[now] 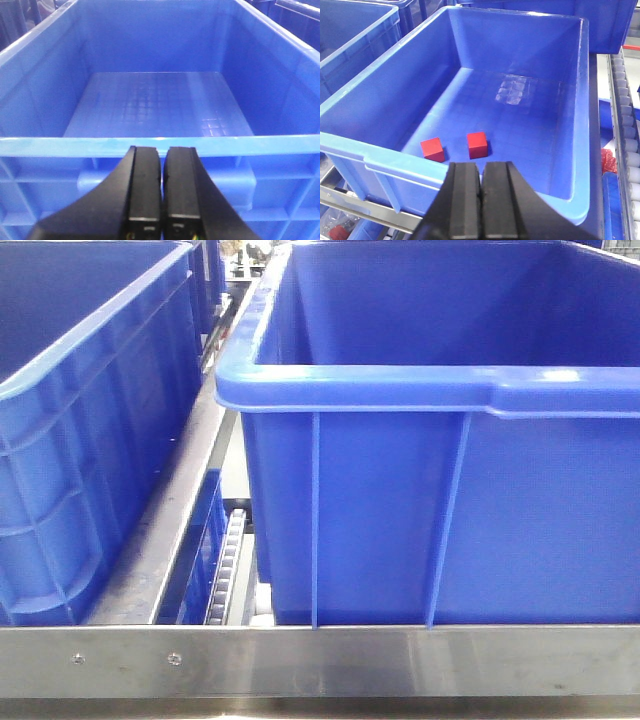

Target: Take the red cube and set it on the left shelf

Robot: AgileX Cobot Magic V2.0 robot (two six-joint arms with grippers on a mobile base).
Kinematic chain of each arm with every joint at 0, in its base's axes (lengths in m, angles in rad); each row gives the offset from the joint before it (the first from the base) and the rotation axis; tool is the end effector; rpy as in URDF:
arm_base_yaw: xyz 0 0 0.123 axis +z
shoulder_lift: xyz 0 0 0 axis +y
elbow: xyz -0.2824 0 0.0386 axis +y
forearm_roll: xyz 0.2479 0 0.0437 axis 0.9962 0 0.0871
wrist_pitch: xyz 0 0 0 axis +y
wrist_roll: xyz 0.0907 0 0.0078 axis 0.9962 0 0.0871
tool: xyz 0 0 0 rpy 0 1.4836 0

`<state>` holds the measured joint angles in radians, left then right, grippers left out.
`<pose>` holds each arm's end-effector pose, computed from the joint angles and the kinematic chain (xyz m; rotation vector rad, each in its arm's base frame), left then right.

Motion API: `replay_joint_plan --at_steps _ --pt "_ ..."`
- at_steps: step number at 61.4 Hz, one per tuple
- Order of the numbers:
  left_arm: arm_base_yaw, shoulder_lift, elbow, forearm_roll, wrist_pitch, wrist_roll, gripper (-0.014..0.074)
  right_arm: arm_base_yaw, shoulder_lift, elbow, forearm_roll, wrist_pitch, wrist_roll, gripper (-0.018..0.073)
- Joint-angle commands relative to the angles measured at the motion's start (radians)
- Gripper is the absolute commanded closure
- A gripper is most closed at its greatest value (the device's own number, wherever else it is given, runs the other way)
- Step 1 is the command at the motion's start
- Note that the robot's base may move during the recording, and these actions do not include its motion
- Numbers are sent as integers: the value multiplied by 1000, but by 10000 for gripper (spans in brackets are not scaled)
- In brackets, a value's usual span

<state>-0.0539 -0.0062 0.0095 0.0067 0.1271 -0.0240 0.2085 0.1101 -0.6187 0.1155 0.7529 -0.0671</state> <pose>0.0563 -0.0030 0.1987 0.0288 1.6140 -0.0544 0.0068 0.0088 0.3373 -0.2232 1.7153 0.2347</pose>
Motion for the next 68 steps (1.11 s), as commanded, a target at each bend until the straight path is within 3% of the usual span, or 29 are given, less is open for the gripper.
replay_joint_plan --at_steps 1,9,20,30,41,46,57,68 --pt "-4 -15 23 -7 -88 -1 495 -9 16 -23 3 -139 -6 511" --pt "-4 -15 23 -7 -88 -1 495 -92 15 32 -50 -237 -6 511" --pt "-4 -15 23 -7 -88 -1 495 -235 -21 205 -37 -416 -6 511" --pt "-4 -15 23 -7 -88 -1 495 -252 -66 413 1 -714 -6 511" --pt "-4 -15 23 -7 -88 -1 495 -251 -79 591 46 -928 -5 511" --pt "-4 -15 23 -7 -88 -1 495 -251 -79 635 46 -962 -5 511" --pt "-4 -15 23 -7 -88 -1 495 -251 -149 633 16 -853 -6 511" --pt "-4 -15 23 -7 -88 -1 495 -249 -143 633 11 -829 -6 511"
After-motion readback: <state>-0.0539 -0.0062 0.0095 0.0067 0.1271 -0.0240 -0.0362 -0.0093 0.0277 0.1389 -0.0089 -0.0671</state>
